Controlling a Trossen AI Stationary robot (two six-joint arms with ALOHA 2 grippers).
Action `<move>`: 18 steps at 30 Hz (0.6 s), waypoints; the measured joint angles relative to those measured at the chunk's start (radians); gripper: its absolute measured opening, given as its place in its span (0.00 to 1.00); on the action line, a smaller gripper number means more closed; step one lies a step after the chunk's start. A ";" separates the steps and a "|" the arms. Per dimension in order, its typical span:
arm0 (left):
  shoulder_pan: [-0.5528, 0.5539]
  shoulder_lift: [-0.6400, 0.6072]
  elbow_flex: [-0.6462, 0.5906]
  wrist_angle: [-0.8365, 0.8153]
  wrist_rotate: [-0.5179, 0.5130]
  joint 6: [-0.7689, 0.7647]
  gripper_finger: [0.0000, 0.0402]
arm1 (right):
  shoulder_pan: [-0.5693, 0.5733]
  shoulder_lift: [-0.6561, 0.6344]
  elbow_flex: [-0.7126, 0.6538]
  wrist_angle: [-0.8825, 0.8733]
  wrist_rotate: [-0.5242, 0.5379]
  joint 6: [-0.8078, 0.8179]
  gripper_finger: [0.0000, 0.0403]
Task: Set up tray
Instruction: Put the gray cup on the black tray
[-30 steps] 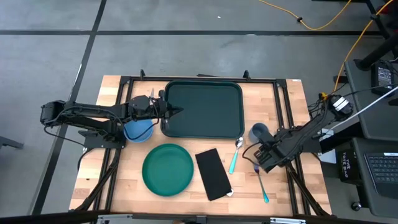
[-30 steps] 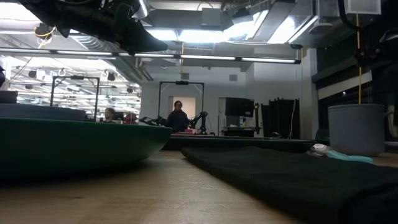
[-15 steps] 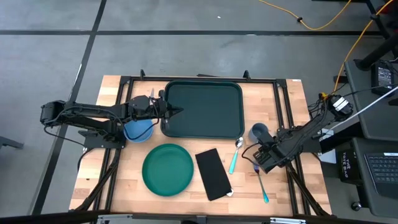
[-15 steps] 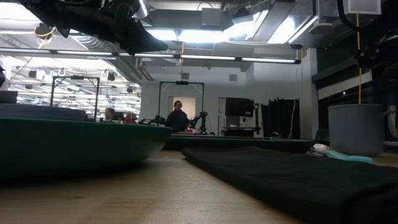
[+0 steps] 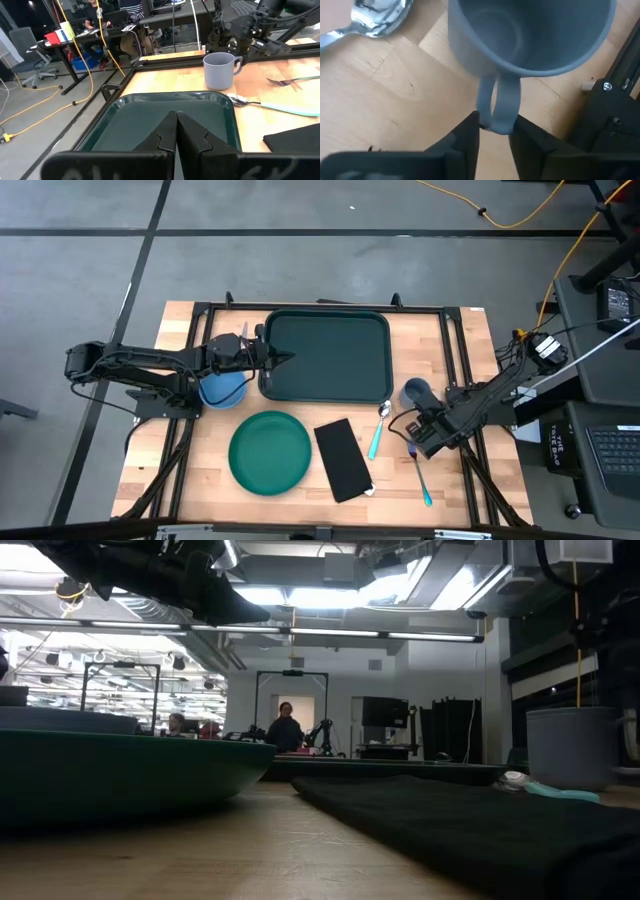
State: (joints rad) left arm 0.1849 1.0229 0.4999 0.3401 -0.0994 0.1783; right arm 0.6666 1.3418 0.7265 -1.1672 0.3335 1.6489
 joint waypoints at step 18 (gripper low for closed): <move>0.000 0.000 0.000 0.000 0.000 0.000 0.01 | 0.000 -0.003 0.001 0.016 0.070 0.103 0.14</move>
State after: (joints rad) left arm 0.1851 1.0229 0.5001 0.3401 -0.0998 0.1783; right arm 0.6666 1.3387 0.7273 -1.1508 0.4030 1.7524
